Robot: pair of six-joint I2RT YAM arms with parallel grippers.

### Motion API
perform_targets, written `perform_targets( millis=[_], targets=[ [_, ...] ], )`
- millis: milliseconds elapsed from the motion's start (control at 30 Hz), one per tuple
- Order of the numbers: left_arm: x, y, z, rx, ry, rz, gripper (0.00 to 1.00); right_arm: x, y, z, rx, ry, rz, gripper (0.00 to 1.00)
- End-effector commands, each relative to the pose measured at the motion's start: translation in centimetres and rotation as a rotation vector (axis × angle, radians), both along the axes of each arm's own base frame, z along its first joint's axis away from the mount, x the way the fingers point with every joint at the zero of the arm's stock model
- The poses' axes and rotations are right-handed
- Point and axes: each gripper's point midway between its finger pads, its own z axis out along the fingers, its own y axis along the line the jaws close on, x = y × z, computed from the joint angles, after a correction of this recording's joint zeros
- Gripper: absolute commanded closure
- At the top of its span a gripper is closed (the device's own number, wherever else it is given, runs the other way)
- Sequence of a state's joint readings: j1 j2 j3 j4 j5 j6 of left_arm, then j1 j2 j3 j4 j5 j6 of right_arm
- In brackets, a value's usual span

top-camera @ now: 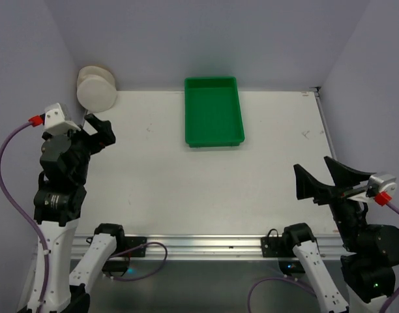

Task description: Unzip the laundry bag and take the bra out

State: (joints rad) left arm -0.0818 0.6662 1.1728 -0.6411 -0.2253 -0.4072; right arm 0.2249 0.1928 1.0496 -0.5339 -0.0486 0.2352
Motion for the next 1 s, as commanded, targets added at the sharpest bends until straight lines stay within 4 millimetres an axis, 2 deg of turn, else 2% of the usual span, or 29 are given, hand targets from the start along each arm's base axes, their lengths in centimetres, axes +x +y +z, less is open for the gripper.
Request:
perform_targets(
  millis=[0, 67, 100, 167, 200, 233, 267, 333, 367, 400, 433, 467, 500, 533, 567, 600, 633, 667, 700, 733, 767, 800, 833, 867, 900, 933, 967],
  targets=[
    [3.8, 0.4, -0.8, -0.026, 0.011, 0.057, 0.0, 1.3, 1.2, -0.5, -0.003, 0.026, 0.051, 0.01],
    [5.4, 0.9, -2.1, -0.03, 0.045, 0.099, 0.0, 1.7, 1.6, -1.1, 0.001, 0.044, 0.069, 0.01],
    [7.1, 0.9, -3.1, -0.041, 0.07, 0.117, 0.0, 2.1, 1.8, -1.8, -0.001, 0.064, 0.076, 0.01],
    [8.9, 1.7, -4.3, -0.043, 0.092, 0.176, 0.0, 2.5, 2.4, -2.5, -0.006, 0.085, 0.103, 0.01],
    [10.8, 1.9, -5.3, -0.046, 0.102, 0.201, 0.0, 3.0, 2.7, -3.2, -0.011, 0.111, 0.114, 0.01],
    [11.7, 2.7, -6.0, -0.037, 0.11, 0.254, 0.0, 3.2, 3.0, -3.6, -0.017, 0.125, 0.127, 0.01],
    [13.7, 3.1, -7.0, -0.04, 0.114, 0.287, 0.0, 3.5, 3.2, -4.1, -0.02, 0.14, 0.131, 0.01],
    [15.5, 4.3, -7.4, -0.032, 0.096, 0.361, 0.0, 4.1, 3.4, -4.8, -0.026, 0.174, 0.136, 0.01],
    [17.6, 4.6, -8.6, -0.033, 0.098, 0.383, 0.0, 4.3, 3.7, -5.2, -0.034, 0.184, 0.15, 0.01],
    [18.7, 5.2, -7.8, -0.036, 0.069, 0.408, 0.0, 4.5, 3.8, -5.3, -0.042, 0.183, 0.155, 0.01],
    [19.7, 5.9, -8.0, -0.03, 0.064, 0.44, 0.0, 4.8, 4.1, -5.6, -0.05, 0.194, 0.166, 0.01],
    [21.7, 6.2, -9.7, -0.02, 0.083, 0.457, 0.0, 4.9, 4.4, -5.8, -0.056, 0.2, 0.178, 0.01],
    [22.9, 6.9, -8.5, -0.024, 0.058, 0.479, 0.0, 5.0, 4.6, -5.9, -0.063, 0.2, 0.194, 0.01],
    [23.9, 7.5, -8.9, -0.019, 0.066, 0.499, 0.0, 5.2, 4.8, -6.0, -0.067, 0.206, 0.198, 0.01],
    [25.8, 7.8, -11.6, -0.006, 0.121, 0.511, 0.0, 5.5, 4.9, -6.4, -0.068, 0.215, 0.203, 0.01],
    [27.3, 8.6, -9.9, -0.022, 0.081, 0.525, 0.0, 5.6, 5.0, -6.3, -0.066, 0.208, 0.204, 0.01],
    [28.6, 8.6, -10.4, -0.026, 0.085, 0.523, 0.0, 5.9, 5.1, -6.5, -0.062, 0.212, 0.204, 0.01],
    [30.5, 8.5, -13.4, -0.014, 0.14, 0.518, 0.0, 6.3, 5.1, -6.9, -0.061, 0.218, 0.201, 0.01],
    [31.8, 10.1, -11.9, -0.026, 0.106, 0.539, 0.0, 6.5, 5.3, -6.7, -0.053, 0.212, 0.207, 0.01],
    [32.9, 10.3, -12.4, -0.027, 0.111, 0.541, 0.0, 6.7, 5.4, -6.8, -0.051, 0.214, 0.209, 0.01],
    [34.2, 10.9, -15.6, -0.013, 0.168, 0.548, 0.0, 7.1, 5.5, -7.1, -0.053, 0.226, 0.214, 0.01],
    [35.7, 11.1, -13.9, -0.021, 0.125, 0.547, 0.0, 7.3, 5.7, -6.9, -0.057, 0.219, 0.222, 0.01],
    [36.6, 11.4, -14.3, -0.018, 0.127, 0.546, 0.0, 7.4, 6.1, -7.0, -0.064, 0.22, 0.242, 0.01],
    [37.8, 11.7, -17.1, 0.001, 0.171, 0.545, 0.0, 7.6, 6.3, -7.3, -0.068, 0.228, 0.251, 0.01],
    [38.8, 12.4, -15.8, -0.006, 0.132, 0.553, 0.0, 7.9, 6.5, -7.5, -0.069, 0.232, 0.259, 0.01],
    [39.5, 12.6, -16.3, -0.005, 0.132, 0.555, 0.0, 8.1, 6.6, -7.6, -0.07, 0.231, 0.264, 0.01],
    [40.4, 12.9, -18.8, -0.001, 0.158, 0.558, 0.0, 8.2, 7.0, -8.1, -0.075, 0.241, 0.285, 0.01]
  ],
)
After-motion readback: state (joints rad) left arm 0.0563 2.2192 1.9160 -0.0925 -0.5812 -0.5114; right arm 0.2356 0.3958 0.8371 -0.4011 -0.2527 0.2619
